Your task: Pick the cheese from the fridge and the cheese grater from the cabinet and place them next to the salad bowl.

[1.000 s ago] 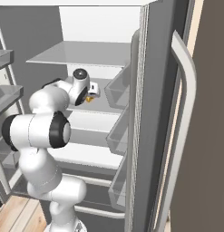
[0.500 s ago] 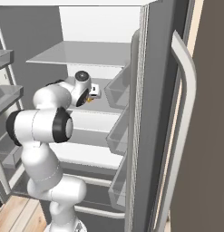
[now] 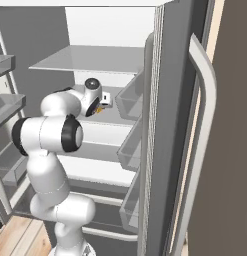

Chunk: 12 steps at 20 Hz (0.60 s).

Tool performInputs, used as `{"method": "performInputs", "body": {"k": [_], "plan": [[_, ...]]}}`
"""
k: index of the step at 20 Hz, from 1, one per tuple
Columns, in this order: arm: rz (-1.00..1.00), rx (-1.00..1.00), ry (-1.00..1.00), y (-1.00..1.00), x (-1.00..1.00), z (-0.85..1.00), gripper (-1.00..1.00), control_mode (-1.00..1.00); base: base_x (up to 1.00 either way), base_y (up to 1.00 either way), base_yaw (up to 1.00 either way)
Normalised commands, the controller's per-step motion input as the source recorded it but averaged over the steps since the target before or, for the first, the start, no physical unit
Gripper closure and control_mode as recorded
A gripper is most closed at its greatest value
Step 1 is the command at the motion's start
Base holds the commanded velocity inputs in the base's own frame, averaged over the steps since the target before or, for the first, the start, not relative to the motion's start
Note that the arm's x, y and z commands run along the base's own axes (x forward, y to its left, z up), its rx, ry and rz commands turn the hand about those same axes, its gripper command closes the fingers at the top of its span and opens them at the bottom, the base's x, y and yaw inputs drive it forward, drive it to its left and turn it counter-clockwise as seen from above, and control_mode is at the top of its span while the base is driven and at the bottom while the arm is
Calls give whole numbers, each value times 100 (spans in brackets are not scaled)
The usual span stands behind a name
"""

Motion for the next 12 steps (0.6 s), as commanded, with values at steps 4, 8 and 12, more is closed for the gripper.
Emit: {"method": "performInputs", "body": {"k": [4, 8, 12], "plan": [[0, 0, 0, 0, 23, -7, -100, -100, 0, 0, 0], [0, -4, -2, 0, 16, -18, -100, -100, 0, 0, 0], [0, -2, -2, 0, 14, -17, -100, -100, 0, 0, 0]]}}
